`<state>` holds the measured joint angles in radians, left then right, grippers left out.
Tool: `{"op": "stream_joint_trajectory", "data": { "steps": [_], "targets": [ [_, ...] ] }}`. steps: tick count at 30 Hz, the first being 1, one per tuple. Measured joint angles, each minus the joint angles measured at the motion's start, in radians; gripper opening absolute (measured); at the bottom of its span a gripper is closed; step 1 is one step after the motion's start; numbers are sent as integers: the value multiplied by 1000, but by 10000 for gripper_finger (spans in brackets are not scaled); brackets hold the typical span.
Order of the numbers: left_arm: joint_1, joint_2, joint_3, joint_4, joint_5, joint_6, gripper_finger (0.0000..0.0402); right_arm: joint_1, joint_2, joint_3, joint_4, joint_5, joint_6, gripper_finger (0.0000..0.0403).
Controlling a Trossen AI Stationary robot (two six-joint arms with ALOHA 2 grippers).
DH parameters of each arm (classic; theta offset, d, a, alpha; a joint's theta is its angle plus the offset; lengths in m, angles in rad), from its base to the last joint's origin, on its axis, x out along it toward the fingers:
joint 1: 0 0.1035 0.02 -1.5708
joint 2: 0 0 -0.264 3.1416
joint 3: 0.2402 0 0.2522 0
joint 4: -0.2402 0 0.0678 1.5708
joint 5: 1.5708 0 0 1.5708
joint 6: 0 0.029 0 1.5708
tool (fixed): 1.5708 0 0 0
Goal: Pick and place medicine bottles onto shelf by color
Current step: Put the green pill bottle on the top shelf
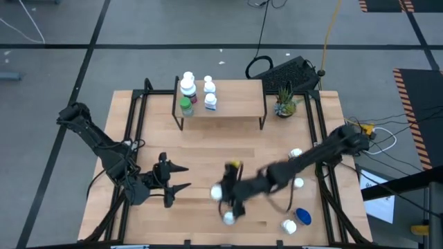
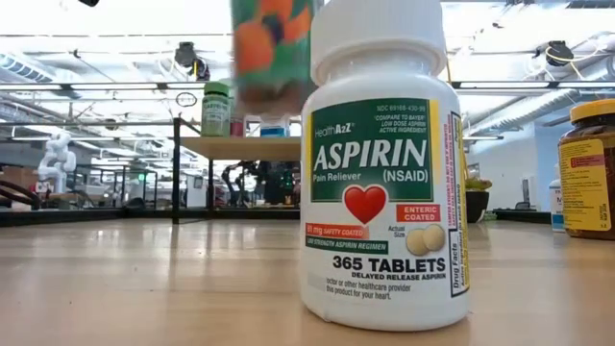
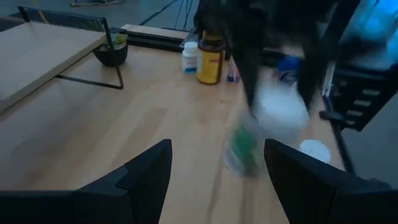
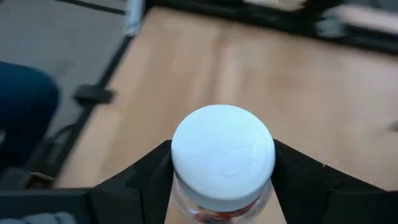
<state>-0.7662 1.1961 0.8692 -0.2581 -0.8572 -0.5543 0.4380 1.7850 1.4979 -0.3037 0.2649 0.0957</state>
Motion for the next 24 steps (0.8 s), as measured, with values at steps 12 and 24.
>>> {"op": "stream_joint_trajectory", "data": {
  "steps": [12,24],
  "targets": [
    [135,30,0,-47,-18,158,257,-637,-271,0,-162,-322,-271,223],
    [347,117,-1,-81,1,239,257,-1079,-180,1,-1,-718,-422,223]
  ]
}}
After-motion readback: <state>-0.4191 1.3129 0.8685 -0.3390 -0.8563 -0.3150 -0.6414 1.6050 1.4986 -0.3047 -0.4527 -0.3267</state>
